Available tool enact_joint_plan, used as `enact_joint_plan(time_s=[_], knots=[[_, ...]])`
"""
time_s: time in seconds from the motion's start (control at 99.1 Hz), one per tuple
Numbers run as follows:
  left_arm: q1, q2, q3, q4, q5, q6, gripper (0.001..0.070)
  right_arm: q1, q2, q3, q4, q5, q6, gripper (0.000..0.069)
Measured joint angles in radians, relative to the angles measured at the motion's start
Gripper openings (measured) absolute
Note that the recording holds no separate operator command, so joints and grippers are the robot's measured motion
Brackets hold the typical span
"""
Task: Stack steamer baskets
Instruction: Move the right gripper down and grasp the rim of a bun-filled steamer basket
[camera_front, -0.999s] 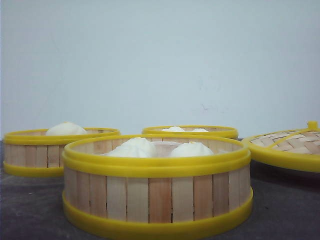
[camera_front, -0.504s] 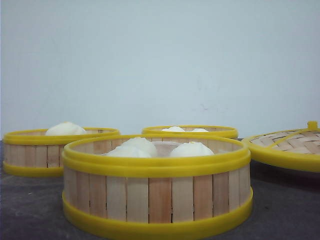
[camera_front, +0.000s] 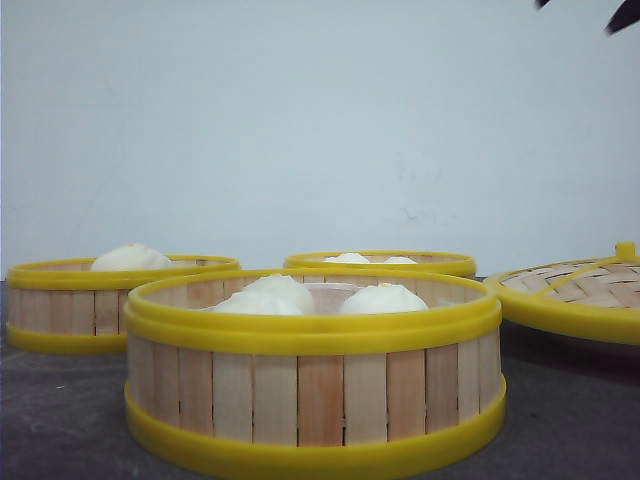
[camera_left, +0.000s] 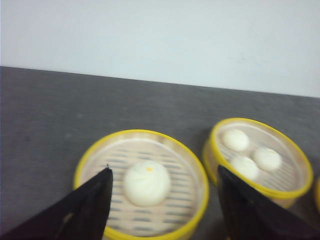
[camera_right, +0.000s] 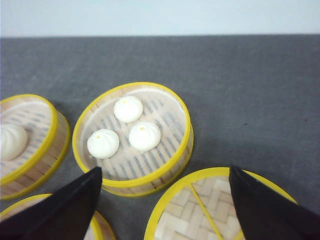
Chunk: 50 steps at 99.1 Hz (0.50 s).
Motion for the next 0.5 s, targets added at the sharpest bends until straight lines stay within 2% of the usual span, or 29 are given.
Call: enact_joint_plan(time_s=[0.504], knots=[[-0.174,-0.002,0.0,0.0,0.002,0.0,0.0398,0.032,0.566,0.265,0.009,0.0,0.0,0.0502]])
